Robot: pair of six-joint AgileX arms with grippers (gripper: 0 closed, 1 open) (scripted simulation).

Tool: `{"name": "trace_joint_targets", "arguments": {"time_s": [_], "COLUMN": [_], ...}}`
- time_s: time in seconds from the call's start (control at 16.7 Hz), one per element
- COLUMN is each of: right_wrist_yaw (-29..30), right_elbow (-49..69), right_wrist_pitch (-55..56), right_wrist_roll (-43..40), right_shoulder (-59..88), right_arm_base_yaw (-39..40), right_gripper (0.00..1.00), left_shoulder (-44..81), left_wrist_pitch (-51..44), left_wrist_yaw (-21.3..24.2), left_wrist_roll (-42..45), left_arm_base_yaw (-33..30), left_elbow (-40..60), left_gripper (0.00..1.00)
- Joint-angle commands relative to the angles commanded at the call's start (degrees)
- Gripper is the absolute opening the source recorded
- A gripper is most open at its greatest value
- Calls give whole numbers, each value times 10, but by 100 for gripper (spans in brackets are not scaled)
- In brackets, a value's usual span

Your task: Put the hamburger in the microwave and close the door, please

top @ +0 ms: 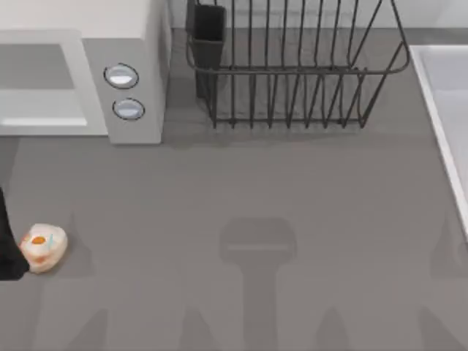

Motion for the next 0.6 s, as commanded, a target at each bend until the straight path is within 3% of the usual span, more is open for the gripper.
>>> {"name": "trace_joint_targets", "arguments": {"time_s": [0.3,0.6], "right_wrist_yaw": [0,0], "right_elbow": [0,0], "right_wrist_pitch": [0,0], "right_wrist_roll": [0,0], "right_shoulder": [0,0], "right_arm_base_yaw": [0,0], "right_gripper": [100,100], "left_shoulder": [36,207], "left_wrist_pitch": [-29,-143], "left_wrist_yaw": [-2,-6], "left_wrist_roll": [5,34], "left_arm_base_yaw": [-1,-4], "left_elbow": [26,146], "left_gripper": [100,100]}}
